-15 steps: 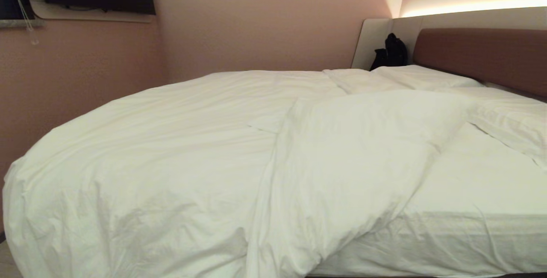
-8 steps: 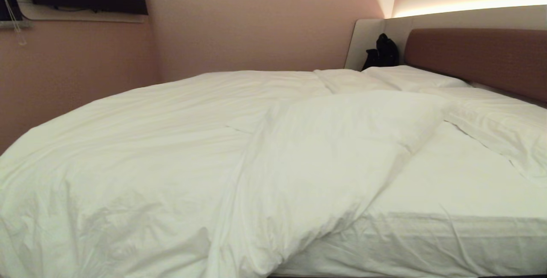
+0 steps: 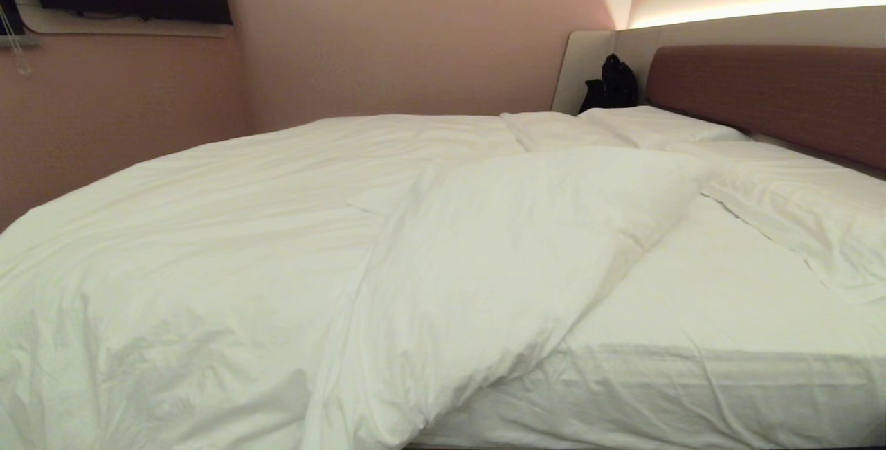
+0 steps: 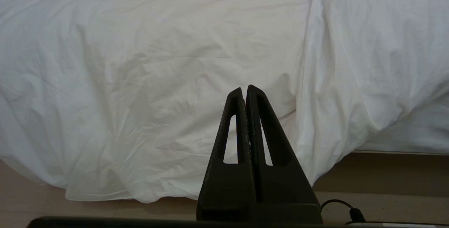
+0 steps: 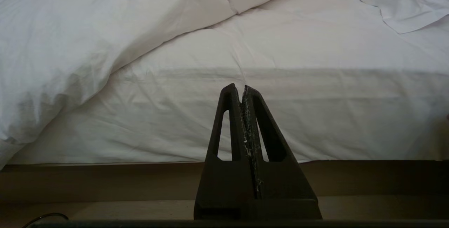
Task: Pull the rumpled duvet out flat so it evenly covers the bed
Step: Hold the folded corner of the quilt
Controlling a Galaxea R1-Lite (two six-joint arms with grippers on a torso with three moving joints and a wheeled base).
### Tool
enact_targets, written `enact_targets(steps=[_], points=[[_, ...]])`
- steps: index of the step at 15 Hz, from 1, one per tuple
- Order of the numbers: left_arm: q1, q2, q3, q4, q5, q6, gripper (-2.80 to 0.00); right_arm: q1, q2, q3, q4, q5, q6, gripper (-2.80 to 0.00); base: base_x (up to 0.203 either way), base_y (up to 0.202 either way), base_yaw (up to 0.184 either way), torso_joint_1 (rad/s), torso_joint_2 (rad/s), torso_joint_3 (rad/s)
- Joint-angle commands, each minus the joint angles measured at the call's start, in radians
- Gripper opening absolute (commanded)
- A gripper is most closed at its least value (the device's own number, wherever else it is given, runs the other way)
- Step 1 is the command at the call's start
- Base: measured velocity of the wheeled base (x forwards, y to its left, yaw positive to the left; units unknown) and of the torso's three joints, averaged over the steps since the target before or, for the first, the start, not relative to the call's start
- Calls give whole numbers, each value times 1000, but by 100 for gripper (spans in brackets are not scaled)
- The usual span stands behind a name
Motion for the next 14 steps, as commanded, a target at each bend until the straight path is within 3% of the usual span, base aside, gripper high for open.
enact_targets(steps=[1,14], points=[[0,1,0,0,0,0,-280,0,0,0,0,0,1,-280,0,0,0,0,0,0],[0,1,0,0,0,0,-280,0,0,-5,10,-3,-12,-280,0,0,0,0,0,0]])
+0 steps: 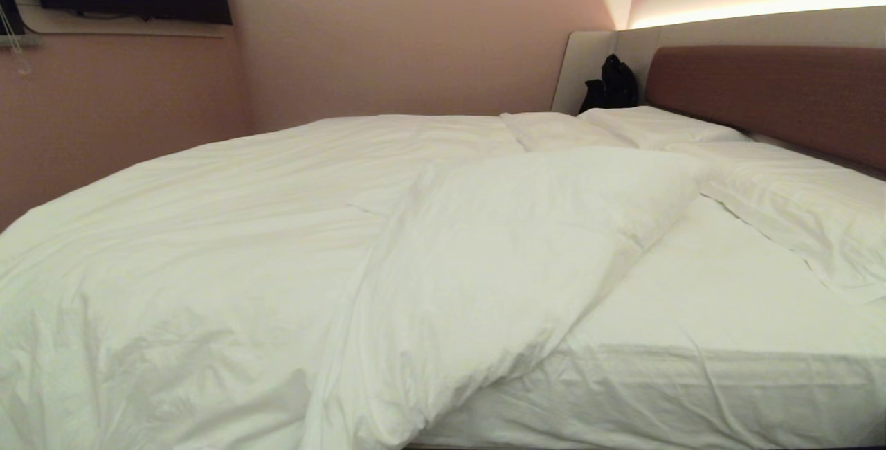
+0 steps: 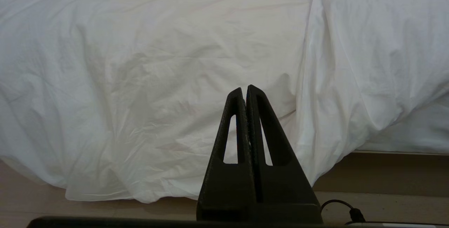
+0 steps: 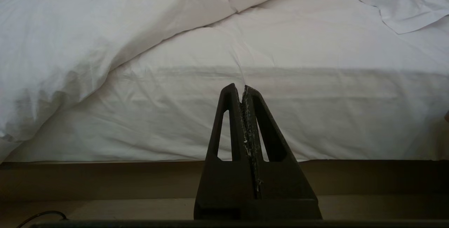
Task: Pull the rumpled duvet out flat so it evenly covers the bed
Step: Hold the folded corner of the quilt
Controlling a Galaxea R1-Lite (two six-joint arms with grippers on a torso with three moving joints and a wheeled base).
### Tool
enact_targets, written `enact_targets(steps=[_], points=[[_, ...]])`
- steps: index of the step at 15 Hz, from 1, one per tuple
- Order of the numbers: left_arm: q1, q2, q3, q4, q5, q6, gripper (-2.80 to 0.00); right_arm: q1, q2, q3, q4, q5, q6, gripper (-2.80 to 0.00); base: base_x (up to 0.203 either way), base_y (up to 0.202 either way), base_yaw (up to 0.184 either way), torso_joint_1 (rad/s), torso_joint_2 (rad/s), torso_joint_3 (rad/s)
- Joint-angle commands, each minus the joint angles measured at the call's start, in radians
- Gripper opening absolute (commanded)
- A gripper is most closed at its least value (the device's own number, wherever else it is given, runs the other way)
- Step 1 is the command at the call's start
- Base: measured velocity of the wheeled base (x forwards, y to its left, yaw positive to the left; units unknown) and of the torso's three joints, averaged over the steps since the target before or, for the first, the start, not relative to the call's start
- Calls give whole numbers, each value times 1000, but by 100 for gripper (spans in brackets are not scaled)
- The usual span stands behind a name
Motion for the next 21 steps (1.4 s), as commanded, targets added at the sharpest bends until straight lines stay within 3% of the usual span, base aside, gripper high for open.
enact_targets(steps=[1,4,7,11,17,21], points=[[0,1,0,0,0,0,-280,0,0,-17,5,0,-3,-280,0,0,0,0,0,0],[0,1,0,0,0,0,-280,0,3,-85,78,9,-1,-280,0,0,0,0,0,0],[1,1,0,0,0,0,-280,0,20,-281,243,68,3,-280,0,0,0,0,0,0],[0,1,0,0,0,0,-280,0,227,-430,237,127,36,-280,0,0,0,0,0,0],[0,1,0,0,0,0,-280,0,815,-690,77,277,152,-280,0,0,0,0,0,0],[0,1,0,0,0,0,-280,31,1332,-1033,21,310,227,-280,0,0,0,0,0,0]])
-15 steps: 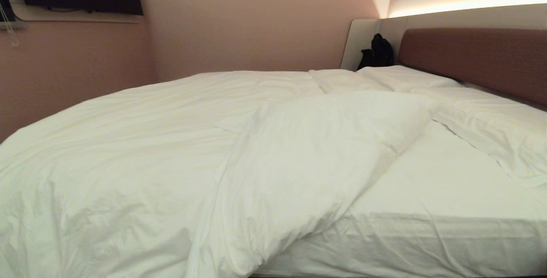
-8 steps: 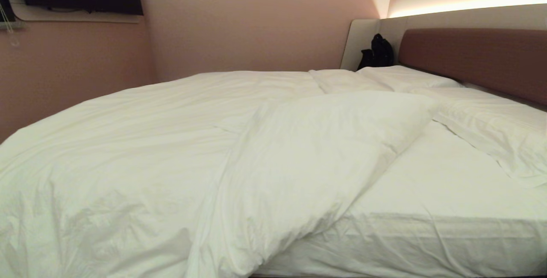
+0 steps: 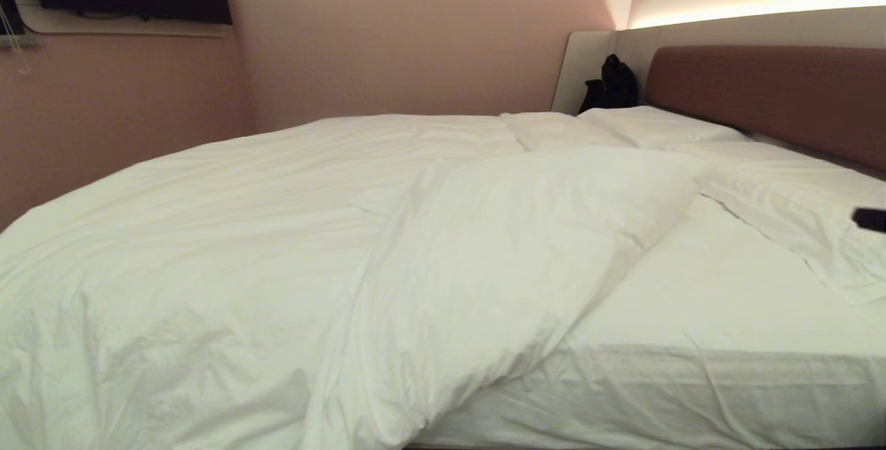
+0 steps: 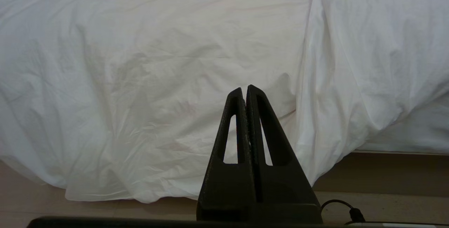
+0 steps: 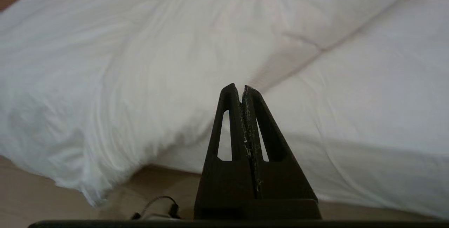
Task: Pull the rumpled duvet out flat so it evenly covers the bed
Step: Hold the folded corner of the quilt
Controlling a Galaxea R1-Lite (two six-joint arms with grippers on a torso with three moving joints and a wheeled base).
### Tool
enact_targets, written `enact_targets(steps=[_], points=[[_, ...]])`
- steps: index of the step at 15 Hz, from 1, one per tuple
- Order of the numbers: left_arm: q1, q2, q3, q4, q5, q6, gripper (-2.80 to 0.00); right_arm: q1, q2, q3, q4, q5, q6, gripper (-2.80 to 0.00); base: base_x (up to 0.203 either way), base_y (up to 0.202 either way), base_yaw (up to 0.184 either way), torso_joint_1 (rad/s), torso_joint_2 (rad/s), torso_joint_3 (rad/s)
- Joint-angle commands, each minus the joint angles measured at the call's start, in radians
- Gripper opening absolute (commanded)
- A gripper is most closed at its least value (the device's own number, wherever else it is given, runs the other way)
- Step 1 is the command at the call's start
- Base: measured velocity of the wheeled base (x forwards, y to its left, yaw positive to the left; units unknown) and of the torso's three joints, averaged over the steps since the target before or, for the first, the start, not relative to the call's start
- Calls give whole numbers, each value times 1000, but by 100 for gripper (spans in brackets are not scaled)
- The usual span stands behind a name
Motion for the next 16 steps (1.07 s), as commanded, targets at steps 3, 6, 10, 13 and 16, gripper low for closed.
enact_targets(steps=[3,6,10,13,16], points=[[1,1,0,0,0,0,-280,102,634,-413,-61,-7,104,-280,0,0,0,0,0,0],[1,1,0,0,0,0,-280,228,894,-696,5,-43,143,-280,0,0,0,0,0,0],[1,1,0,0,0,0,-280,342,1112,-986,204,-60,172,-280,0,0,0,0,0,0],[1,1,0,0,0,0,-280,396,1177,-1025,230,-63,162,-280,0,0,0,0,0,0],[1,1,0,0,0,0,-280,421,1202,-1019,234,-63,123,-280,0,0,0,0,0,0]])
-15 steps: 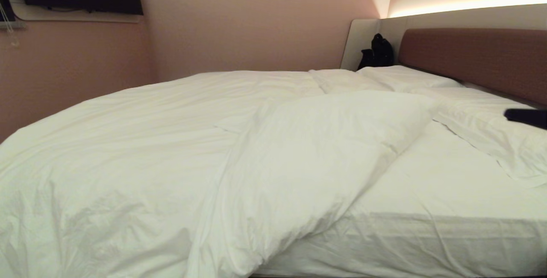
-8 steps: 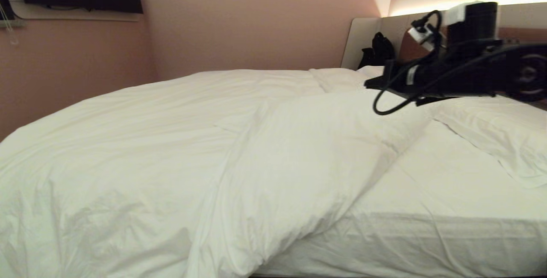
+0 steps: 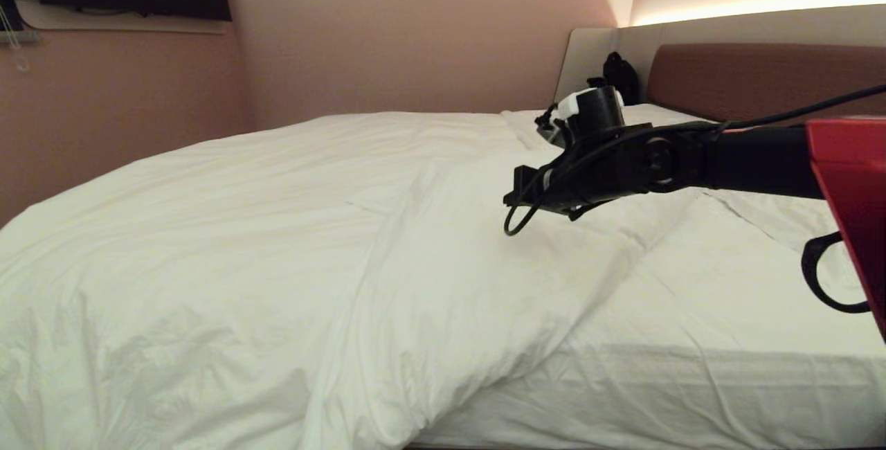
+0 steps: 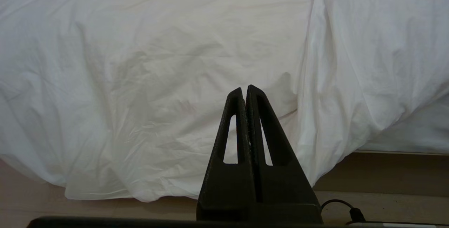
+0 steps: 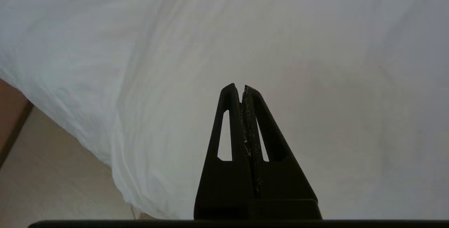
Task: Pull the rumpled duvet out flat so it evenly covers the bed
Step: Hold the folded corner of the quilt
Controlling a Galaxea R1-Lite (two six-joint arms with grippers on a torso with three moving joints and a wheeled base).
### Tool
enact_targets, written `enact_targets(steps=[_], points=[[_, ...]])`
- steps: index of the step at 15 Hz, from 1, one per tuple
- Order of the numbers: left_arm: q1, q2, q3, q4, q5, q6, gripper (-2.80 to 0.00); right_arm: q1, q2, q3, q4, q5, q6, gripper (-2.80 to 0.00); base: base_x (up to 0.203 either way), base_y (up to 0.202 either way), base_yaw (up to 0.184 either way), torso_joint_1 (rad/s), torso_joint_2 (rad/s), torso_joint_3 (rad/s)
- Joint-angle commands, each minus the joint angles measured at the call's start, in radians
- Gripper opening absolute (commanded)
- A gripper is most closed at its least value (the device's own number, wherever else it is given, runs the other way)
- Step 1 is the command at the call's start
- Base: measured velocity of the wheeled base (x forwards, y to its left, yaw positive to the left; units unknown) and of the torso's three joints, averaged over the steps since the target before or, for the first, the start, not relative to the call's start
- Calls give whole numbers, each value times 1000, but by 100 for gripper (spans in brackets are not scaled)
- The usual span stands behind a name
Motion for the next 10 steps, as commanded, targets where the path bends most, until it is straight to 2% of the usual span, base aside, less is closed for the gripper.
enact_targets(steps=[1,6,7,10], points=[[0,1,0,0,0,0,-280,22,38,2,47,2,-38,-280,0,0,0,0,0,0],[0,1,0,0,0,0,-280,78,47,-1,26,2,-52,-280,0,0,0,0,0,0],[0,1,0,0,0,0,-280,106,47,0,14,0,-70,0,0,0,0,0,0,0],[0,1,0,0,0,0,-280,151,51,-1,8,-36,-95,0,0,0,0,0,0,0]])
